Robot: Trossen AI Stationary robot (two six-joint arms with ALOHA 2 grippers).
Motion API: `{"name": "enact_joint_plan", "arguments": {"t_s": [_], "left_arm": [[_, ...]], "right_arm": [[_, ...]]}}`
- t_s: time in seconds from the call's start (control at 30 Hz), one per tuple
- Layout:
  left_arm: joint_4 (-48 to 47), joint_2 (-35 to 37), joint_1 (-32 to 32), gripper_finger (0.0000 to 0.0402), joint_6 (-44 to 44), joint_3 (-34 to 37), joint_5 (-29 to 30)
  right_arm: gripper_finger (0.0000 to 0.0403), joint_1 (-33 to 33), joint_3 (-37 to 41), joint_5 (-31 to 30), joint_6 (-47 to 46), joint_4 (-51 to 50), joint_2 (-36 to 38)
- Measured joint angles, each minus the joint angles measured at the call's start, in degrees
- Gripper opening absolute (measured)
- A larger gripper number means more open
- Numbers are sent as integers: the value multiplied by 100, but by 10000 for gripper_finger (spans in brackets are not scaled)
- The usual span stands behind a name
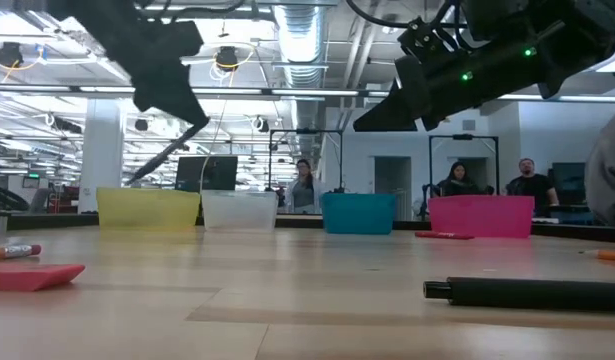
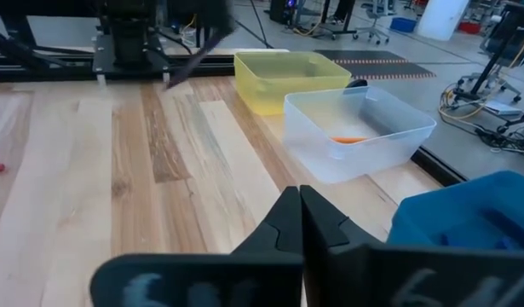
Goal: Sort crayons/erasers/pens/pencils in bins
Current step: Put the violet pen into the yellow bin
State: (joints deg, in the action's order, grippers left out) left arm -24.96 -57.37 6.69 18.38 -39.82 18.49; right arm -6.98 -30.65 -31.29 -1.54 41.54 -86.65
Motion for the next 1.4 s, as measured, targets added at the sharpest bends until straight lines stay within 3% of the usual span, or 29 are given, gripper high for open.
{"name": "enact_joint_plan", "arguments": {"t_s": [0.37,0.63,1.0,1.4], "left_arm": [[-613,-117,2545,17,-1576,-997,-11],[-578,-824,4088,17,-2249,-1068,-625],[-187,-2237,5207,20,-2486,-1068,-1179],[-103,-3126,5542,20,-2171,-1068,-1635]], "right_arm": [[4,2,0,0,2,-48,0],[3,1,0,0,2,-84,0],[4,1,0,0,2,-99,0],[4,2,0,0,3,-124,0]]}}
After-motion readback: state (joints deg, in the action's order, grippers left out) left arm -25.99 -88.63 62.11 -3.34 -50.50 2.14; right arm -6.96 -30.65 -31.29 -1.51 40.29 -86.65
